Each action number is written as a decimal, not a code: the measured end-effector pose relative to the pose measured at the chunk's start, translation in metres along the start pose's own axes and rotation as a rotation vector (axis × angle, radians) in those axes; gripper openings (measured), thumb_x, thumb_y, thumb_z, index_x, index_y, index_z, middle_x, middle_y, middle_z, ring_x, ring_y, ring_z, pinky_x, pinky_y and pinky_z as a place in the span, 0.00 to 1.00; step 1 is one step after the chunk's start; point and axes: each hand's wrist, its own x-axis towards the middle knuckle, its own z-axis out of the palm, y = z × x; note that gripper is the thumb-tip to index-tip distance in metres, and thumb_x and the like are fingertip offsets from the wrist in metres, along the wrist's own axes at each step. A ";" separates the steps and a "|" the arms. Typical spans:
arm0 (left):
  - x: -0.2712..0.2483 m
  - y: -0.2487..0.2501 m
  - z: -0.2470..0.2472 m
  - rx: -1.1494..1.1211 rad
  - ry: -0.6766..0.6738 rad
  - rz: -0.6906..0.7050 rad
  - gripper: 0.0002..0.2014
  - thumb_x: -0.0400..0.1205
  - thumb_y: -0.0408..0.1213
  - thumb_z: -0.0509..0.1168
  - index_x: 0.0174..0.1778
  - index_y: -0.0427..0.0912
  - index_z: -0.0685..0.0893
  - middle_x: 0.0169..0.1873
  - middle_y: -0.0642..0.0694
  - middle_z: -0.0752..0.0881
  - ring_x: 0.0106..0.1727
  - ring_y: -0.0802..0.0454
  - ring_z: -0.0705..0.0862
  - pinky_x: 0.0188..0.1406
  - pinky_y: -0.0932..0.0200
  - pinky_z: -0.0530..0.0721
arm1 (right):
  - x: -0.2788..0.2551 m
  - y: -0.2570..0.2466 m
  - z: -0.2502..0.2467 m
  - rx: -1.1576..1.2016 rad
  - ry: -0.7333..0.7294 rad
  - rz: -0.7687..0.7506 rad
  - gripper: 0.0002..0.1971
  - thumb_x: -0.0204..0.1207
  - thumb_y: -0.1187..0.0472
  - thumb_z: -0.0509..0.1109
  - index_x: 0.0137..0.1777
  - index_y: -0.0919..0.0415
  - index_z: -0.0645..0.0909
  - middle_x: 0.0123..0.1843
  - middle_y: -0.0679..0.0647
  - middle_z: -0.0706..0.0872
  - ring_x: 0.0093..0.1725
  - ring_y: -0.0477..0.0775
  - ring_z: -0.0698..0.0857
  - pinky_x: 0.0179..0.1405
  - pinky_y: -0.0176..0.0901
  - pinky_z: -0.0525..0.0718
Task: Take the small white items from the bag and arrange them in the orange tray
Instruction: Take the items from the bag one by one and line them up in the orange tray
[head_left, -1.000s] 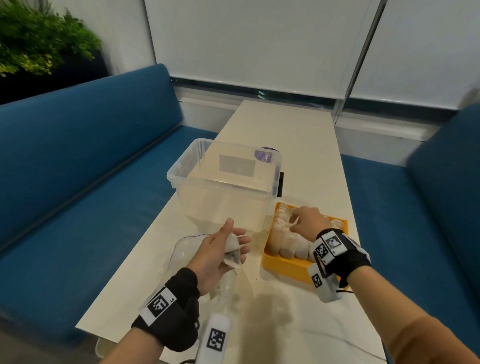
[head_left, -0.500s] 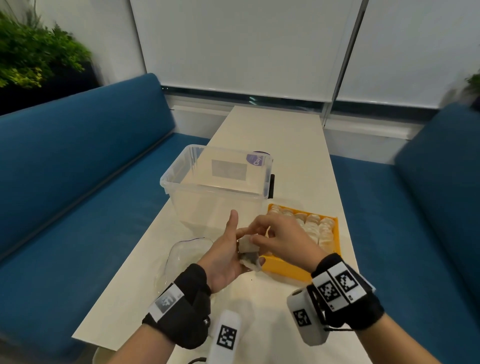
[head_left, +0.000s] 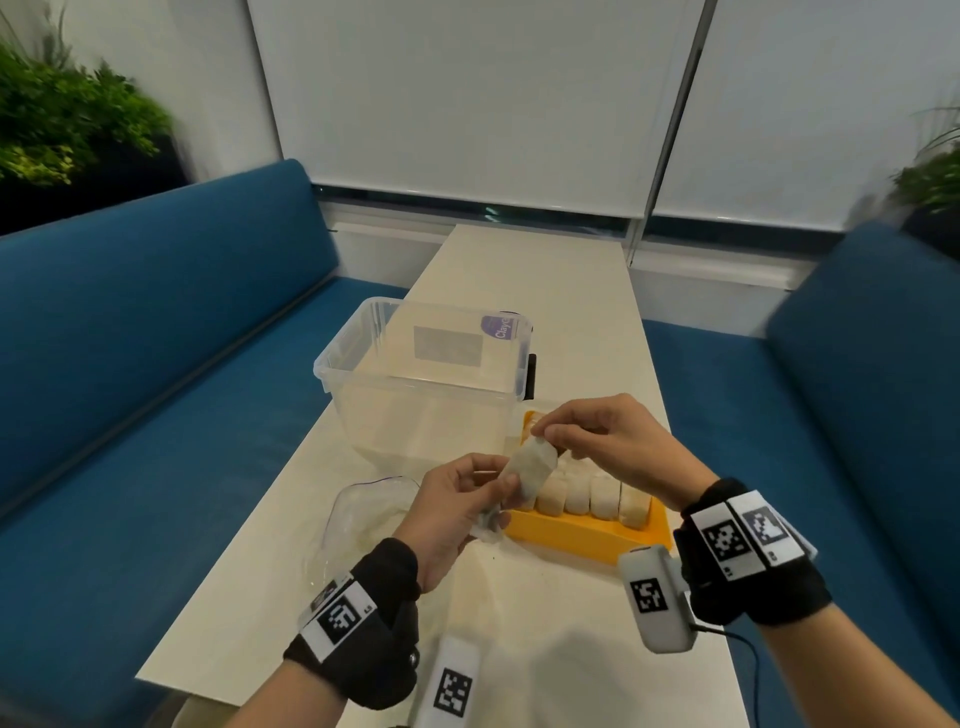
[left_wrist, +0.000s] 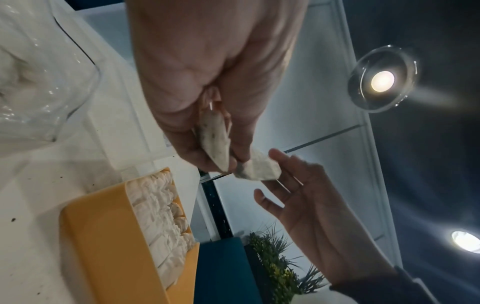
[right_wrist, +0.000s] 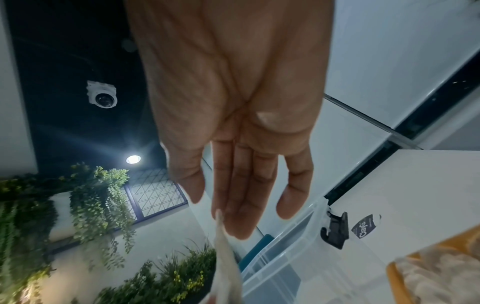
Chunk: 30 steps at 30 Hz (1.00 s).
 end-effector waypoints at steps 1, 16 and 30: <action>0.001 0.000 0.002 0.009 0.023 0.024 0.11 0.78 0.30 0.71 0.56 0.35 0.85 0.45 0.41 0.90 0.37 0.55 0.87 0.33 0.64 0.84 | -0.001 -0.001 0.000 -0.013 0.001 0.002 0.07 0.76 0.61 0.71 0.51 0.57 0.89 0.46 0.49 0.91 0.45 0.42 0.88 0.46 0.31 0.85; 0.001 0.002 0.010 -0.045 0.004 0.000 0.12 0.77 0.24 0.71 0.55 0.37 0.84 0.43 0.41 0.90 0.30 0.57 0.86 0.31 0.65 0.84 | 0.002 -0.001 -0.014 -0.211 0.041 0.027 0.05 0.74 0.64 0.74 0.47 0.57 0.88 0.42 0.49 0.89 0.43 0.46 0.87 0.47 0.37 0.86; 0.006 0.004 0.014 -0.220 -0.146 -0.213 0.19 0.86 0.48 0.60 0.66 0.40 0.81 0.56 0.39 0.90 0.43 0.52 0.88 0.38 0.62 0.88 | 0.000 -0.006 -0.023 0.134 -0.058 0.005 0.04 0.75 0.70 0.71 0.47 0.66 0.87 0.44 0.62 0.89 0.41 0.53 0.88 0.48 0.43 0.88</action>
